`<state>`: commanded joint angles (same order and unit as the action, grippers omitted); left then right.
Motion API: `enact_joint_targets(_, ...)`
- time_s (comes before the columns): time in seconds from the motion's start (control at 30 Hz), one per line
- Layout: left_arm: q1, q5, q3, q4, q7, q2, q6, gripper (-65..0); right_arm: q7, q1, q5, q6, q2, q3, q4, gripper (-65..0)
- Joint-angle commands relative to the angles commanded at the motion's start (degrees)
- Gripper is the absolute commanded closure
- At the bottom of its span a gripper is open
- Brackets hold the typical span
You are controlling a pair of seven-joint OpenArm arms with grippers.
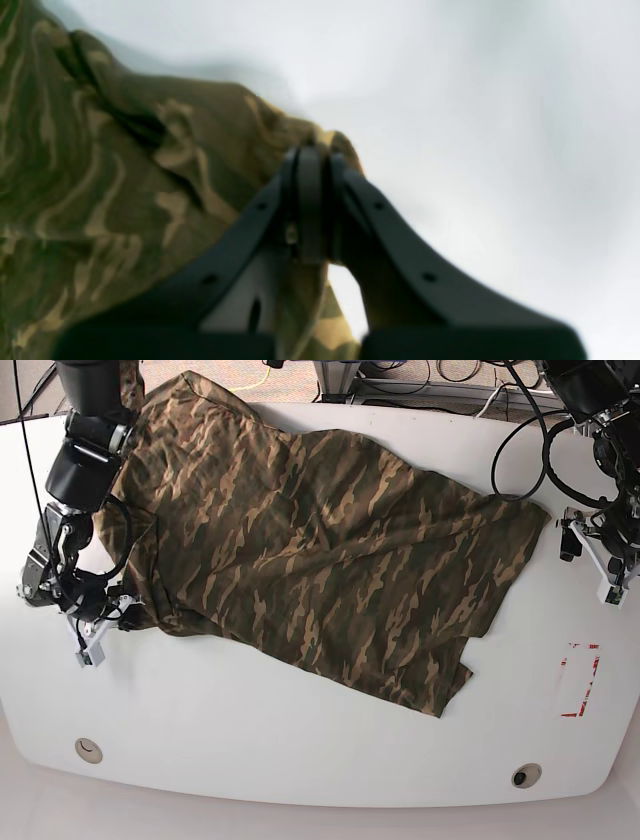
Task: Layout the t-shirt on the table in an organized manner, then fold the t-shirt properly
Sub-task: 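Drag the held shirt edge with the right gripper along the table, spreading it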
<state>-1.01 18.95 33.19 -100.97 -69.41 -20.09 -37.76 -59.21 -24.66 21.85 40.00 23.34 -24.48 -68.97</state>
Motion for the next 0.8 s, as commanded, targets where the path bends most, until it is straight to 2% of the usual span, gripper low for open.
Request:
enact_joint_targets(0.17,-0.18,0.0,0.0,0.0,0.0,0.0,0.0,-50.6,-3.34,-2.2,-0.09,0.0,-0.97,0.09,-5.89,-0.6)
enact_joint_targets(0.33,-0.18,0.0,0.0,0.0,0.0,0.0,0.0,-50.6,-4.4,-5.19,-0.44,0.0,-0.97,0.09,-7.65,-0.8)
enact_joint_targets(0.57,-0.26,0.0,0.09,0.0,0.0,-0.09,0.0,-50.6,-4.48,-11.25,-6.24,0.0,-0.97,0.53,-7.56,-1.3)
enact_joint_targets(0.8,-0.97,0.0,0.26,0.0,0.0,-0.18,0.0,-50.6,-2.2,-14.59,-10.11,0.0,-0.97,8.44,-7.56,-1.4)
